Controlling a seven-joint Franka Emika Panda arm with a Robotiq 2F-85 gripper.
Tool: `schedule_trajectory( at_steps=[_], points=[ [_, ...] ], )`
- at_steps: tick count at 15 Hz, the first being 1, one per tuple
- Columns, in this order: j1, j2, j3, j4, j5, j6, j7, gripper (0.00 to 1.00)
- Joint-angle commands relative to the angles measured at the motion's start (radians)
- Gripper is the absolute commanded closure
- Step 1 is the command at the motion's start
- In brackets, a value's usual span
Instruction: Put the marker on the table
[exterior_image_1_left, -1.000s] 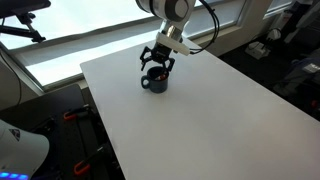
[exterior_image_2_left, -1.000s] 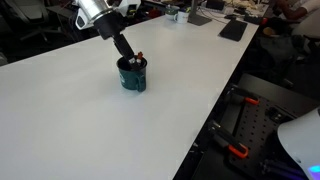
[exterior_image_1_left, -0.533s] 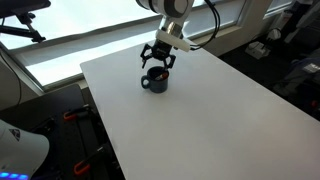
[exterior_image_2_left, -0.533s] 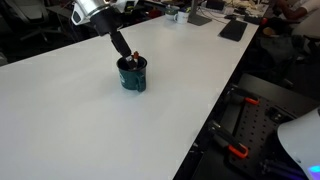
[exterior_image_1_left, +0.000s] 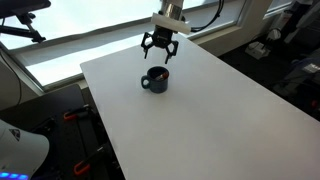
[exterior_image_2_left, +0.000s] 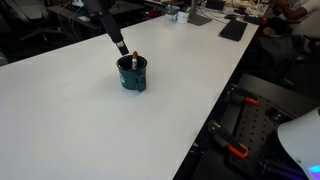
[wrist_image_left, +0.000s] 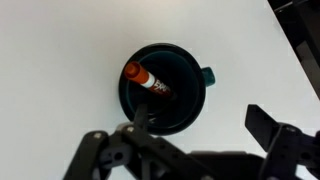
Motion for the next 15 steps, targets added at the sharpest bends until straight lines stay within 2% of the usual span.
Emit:
schedule_trajectory(
  at_steps=[1, 15],
  points=[
    [-0.007, -0.065, -0.015, -0.076, -0.005, 0.041, 0.025, 0.0],
    [-0.05, -0.005, -0.04, -0.048, 0.002, 0.008, -0.002, 0.0]
  ],
)
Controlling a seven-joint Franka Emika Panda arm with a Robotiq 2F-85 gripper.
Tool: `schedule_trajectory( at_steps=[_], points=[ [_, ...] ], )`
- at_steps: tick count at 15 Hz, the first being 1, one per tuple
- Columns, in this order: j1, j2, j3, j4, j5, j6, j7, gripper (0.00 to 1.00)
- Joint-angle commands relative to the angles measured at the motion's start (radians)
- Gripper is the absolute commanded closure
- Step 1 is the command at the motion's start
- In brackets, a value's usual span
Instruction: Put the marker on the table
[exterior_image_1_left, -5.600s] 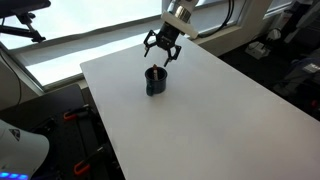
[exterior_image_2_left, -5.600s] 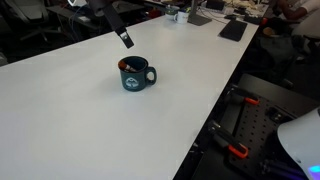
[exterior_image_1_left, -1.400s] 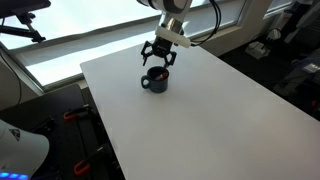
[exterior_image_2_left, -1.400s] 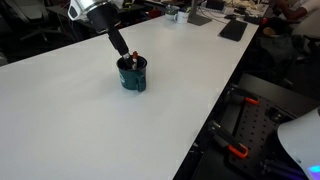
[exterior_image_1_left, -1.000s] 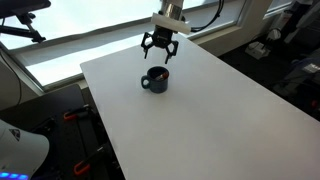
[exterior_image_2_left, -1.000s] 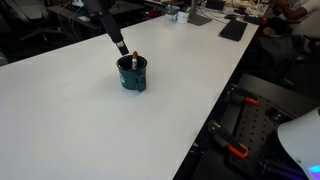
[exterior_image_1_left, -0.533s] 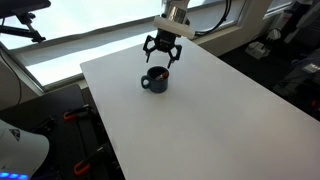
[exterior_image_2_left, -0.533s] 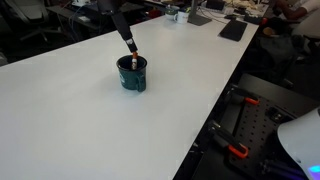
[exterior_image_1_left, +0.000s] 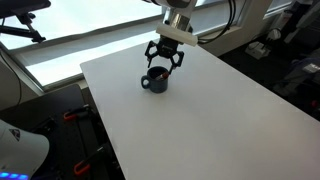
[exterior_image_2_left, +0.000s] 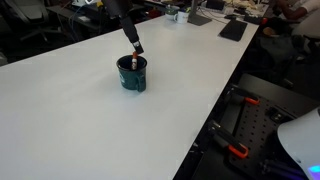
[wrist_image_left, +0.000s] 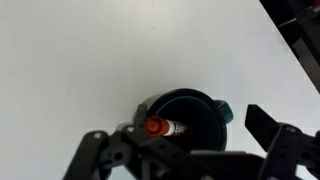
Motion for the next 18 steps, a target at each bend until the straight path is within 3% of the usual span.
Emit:
schedule_trajectory(
  at_steps=[1, 8, 18],
  points=[
    [0.001, 0.004, -0.002, 0.002, 0.001, -0.002, -0.003, 0.0],
    [0.0, 0.009, -0.002, 0.003, 0.001, -0.002, -0.01, 0.0],
    [-0.019, 0.125, -0.008, 0.159, 0.008, -0.035, -0.021, 0.0]
  ],
)
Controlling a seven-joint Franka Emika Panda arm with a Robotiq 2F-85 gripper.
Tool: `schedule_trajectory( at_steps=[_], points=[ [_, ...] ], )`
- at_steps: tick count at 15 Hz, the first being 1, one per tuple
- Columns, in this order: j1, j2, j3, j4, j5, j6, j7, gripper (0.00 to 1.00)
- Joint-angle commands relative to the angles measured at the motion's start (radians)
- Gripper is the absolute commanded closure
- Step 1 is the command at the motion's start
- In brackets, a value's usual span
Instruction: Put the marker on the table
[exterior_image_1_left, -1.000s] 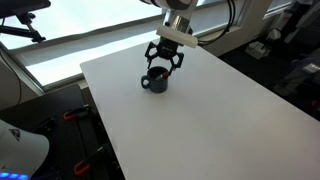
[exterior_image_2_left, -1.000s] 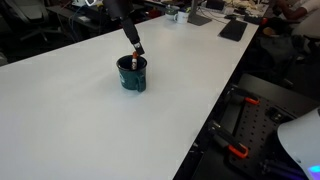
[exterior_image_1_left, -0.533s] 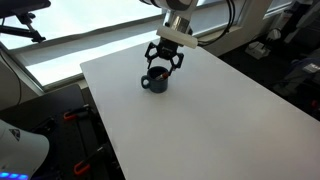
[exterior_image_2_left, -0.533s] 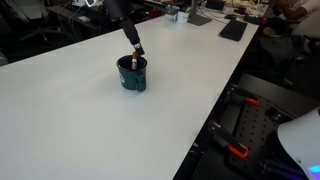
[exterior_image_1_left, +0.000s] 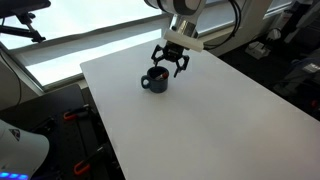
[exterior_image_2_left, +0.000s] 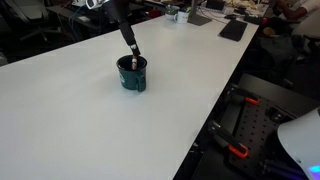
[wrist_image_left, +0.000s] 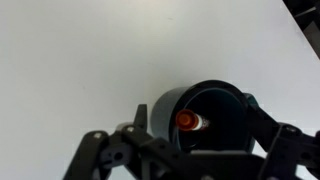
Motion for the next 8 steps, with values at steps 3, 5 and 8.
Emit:
schedule_trajectory(
  at_steps=[3, 5, 8],
  points=[
    [-0.001, 0.023, -0.003, 0.026, 0.001, -0.004, -0.001, 0.0],
    [-0.001, 0.025, -0.003, 0.026, 0.001, -0.004, -0.001, 0.0],
    [-0.003, 0.034, -0.002, 0.036, 0.003, -0.006, -0.005, 0.0]
  ],
)
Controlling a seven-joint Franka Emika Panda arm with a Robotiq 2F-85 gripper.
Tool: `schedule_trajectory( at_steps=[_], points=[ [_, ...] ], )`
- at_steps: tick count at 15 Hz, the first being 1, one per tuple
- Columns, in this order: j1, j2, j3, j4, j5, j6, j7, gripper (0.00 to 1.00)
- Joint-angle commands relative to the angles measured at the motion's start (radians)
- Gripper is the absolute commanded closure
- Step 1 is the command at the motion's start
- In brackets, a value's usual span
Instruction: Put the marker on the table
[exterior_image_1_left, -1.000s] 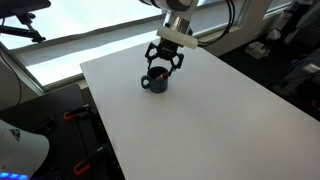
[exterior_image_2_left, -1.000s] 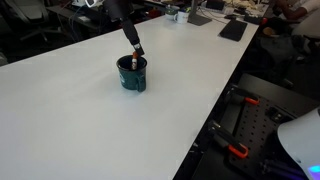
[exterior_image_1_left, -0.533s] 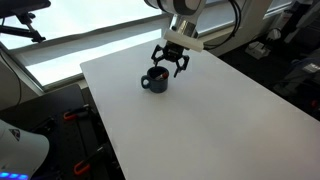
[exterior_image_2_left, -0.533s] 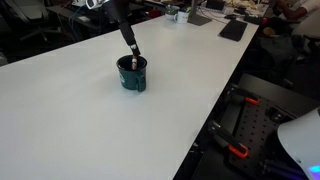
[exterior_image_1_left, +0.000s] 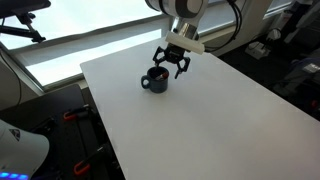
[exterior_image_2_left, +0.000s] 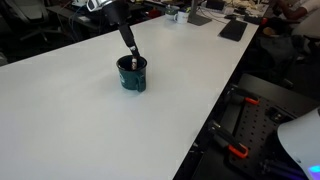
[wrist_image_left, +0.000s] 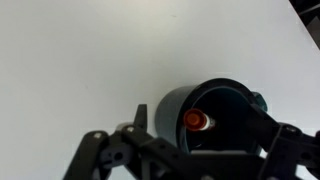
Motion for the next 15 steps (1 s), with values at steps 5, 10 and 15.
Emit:
schedule_trajectory(
  at_steps=[5, 10, 15],
  points=[
    [0.0, 0.019, 0.0, 0.016, 0.0, -0.002, -0.009, 0.2],
    [-0.004, 0.02, -0.001, 0.014, 0.003, 0.0, -0.007, 0.63],
    [-0.004, 0.019, -0.006, 0.011, 0.001, 0.0, 0.004, 0.18]
  ],
)
